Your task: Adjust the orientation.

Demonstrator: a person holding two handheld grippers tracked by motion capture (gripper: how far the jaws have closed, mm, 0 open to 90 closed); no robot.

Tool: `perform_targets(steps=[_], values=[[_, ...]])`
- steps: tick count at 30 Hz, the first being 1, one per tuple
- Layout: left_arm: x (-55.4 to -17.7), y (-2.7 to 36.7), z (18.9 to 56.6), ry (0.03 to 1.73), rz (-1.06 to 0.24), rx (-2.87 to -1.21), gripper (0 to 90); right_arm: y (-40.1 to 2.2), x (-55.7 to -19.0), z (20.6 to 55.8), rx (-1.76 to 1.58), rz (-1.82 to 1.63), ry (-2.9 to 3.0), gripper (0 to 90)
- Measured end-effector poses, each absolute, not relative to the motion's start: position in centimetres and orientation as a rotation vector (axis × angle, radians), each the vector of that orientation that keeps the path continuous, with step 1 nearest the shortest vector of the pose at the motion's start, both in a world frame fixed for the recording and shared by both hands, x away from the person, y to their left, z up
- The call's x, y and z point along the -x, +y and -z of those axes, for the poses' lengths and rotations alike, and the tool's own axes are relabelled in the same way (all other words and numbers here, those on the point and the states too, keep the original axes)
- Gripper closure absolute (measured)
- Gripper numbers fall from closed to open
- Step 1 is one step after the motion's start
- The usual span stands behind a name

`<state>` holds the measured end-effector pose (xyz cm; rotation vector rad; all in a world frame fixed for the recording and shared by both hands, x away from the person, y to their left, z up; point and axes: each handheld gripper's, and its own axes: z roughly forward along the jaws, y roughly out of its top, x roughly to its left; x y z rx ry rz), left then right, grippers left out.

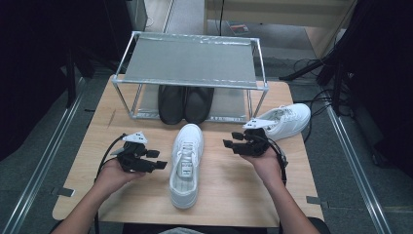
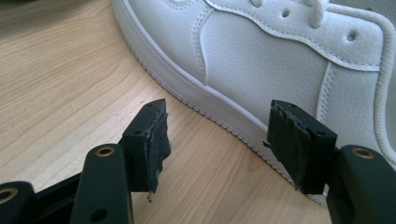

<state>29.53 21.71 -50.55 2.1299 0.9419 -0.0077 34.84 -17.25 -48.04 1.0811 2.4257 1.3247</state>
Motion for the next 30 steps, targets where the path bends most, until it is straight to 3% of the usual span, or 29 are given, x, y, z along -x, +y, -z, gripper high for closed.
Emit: perform_targets(steps=[30], values=[[-29.5, 21.6, 51.0, 0.949, 0.043, -2.155, 37.9, -25.5, -36.0, 44.8, -1.250, -1.302, 2.202, 52.8]])
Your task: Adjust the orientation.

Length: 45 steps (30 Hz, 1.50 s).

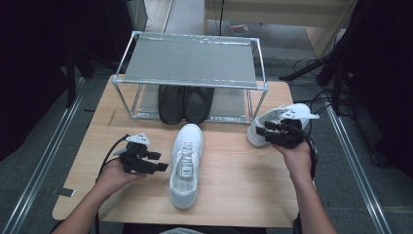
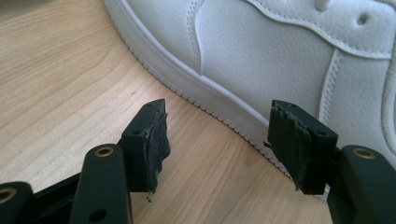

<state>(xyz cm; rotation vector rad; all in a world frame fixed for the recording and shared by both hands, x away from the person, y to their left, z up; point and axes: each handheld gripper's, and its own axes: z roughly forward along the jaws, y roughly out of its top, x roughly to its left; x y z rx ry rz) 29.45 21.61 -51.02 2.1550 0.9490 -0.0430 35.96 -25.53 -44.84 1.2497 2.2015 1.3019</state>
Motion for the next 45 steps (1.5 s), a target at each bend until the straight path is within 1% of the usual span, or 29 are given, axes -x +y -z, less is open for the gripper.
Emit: perform_targets(steps=[5, 10, 14, 16, 25, 29, 34, 37, 41, 45], values=[[-29.1, 22.1, 51.1, 0.967, 0.040, -2.147, 37.7, -25.7, -36.9, 44.9, -1.264, -1.279, 2.199, 52.6], [-28.6, 22.5, 51.2, 0.984, 0.039, -2.139, 37.4, -25.2, -38.3, 46.2, -1.291, -1.230, 2.254, 52.8], [-28.3, 22.9, 51.3, 0.994, 0.033, -2.132, 37.3, -25.1, -39.4, 47.6, -1.346, -1.191, 2.304, 56.5], [-28.2, 23.1, 51.3, 1.001, 0.027, -2.130, 37.3, -25.1, -39.8, 48.2, -1.370, -1.182, 2.320, 56.7], [-27.9, 23.2, 51.4, 1.013, 0.033, -2.131, 37.0, -23.9, -40.5, 49.4, -1.329, -1.124, 2.361, 59.5], [-28.0, 23.1, 51.6, 1.015, 0.038, -2.139, 36.9, -23.5, -40.8, 49.8, -1.322, -1.104, 2.394, 62.3], [-28.0, 23.0, 51.5, 1.008, 0.039, -2.146, 36.8, -23.5, -41.0, 49.7, -1.337, -1.110, 2.398, 64.4], [-27.9, 23.1, 51.4, 1.010, 0.024, -2.137, 36.9, -23.5, -41.2, 49.6, -1.356, -1.110, 2.430, 69.2], [-27.8, 23.4, 50.9, 1.005, -0.011, -2.093, 37.5, -23.2, -41.2, 49.2, -1.341, -1.071, 2.455, 73.4], [-27.9, 23.7, 50.9, 1.016, -0.016, -2.086, 37.6, -23.1, -40.9, 48.4, -1.309, -1.029, 2.436, 74.2]])
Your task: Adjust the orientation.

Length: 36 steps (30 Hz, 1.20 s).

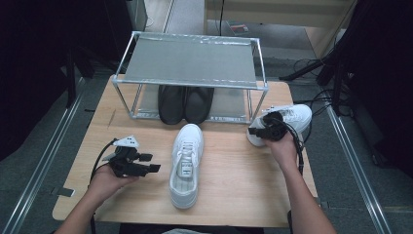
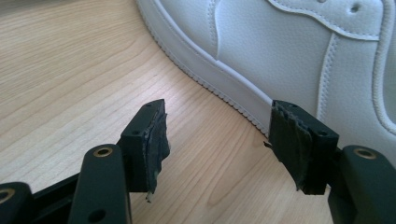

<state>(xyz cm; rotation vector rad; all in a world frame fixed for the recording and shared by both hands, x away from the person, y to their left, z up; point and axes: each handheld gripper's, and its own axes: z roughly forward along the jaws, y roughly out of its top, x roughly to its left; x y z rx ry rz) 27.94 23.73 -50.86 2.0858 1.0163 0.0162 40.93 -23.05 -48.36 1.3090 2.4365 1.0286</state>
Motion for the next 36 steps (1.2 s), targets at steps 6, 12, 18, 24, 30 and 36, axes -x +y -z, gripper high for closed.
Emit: perform_targets(steps=[6, 12, 18, 24, 30, 36], values=[[-28.0, 23.9, 50.4, 1.019, -0.050, -2.054, 38.5, -23.5, -40.2, 47.1, -1.241, -1.028, 2.401, 73.5], [-28.3, 24.0, 50.3, 1.014, -0.055, -2.052, 38.6, -23.2, -39.3, 46.3, -1.225, -1.007, 2.404, 72.9], [-28.6, 23.9, 50.2, 1.000, -0.052, -2.056, 38.5, -22.5, -38.2, 45.9, -1.182, -0.960, 2.420, 72.1], [-29.1, 23.7, 50.1, 0.996, -0.042, -2.063, 38.4, -22.0, -37.1, 45.6, -1.162, -0.955, 2.423, 71.7], [-29.6, 23.4, 50.0, 0.986, -0.035, -2.065, 38.5, -21.3, -35.7, 45.1, -1.132, -0.945, 2.428, 71.6], [-30.1, 23.0, 50.0, 0.970, -0.024, -2.060, 38.5, -20.1, -34.1, 44.8, -1.075, -0.890, 2.434, 71.6]])
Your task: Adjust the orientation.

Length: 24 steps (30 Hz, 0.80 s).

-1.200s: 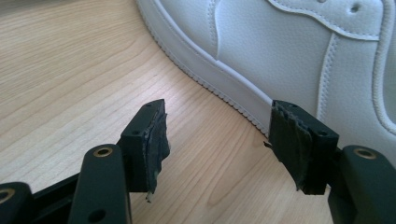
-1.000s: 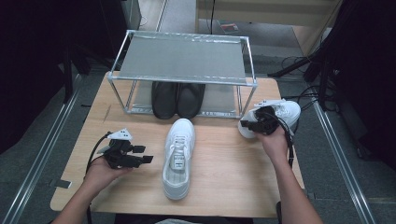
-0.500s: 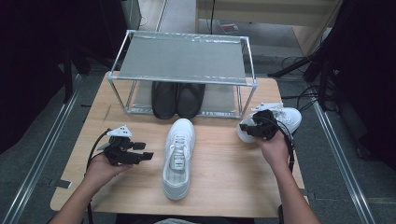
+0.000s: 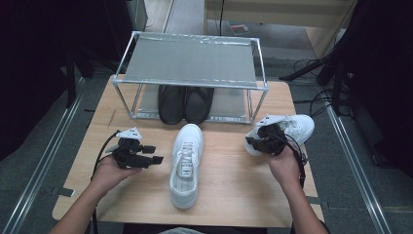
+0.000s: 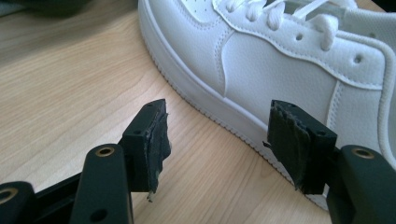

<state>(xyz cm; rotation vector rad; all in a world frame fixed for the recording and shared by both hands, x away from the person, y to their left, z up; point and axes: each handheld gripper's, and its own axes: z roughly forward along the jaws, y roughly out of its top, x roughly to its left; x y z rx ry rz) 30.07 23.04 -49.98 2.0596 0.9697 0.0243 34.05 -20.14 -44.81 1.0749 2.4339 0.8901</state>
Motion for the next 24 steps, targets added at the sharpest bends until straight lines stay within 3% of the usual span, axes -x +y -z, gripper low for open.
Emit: perform_targets(steps=[24], values=[[-31.9, 22.0, 49.7, 0.938, 0.011, -2.085, 38.5, -15.1, -28.1, 45.2, -0.949, -0.860, 2.573, 71.3]])
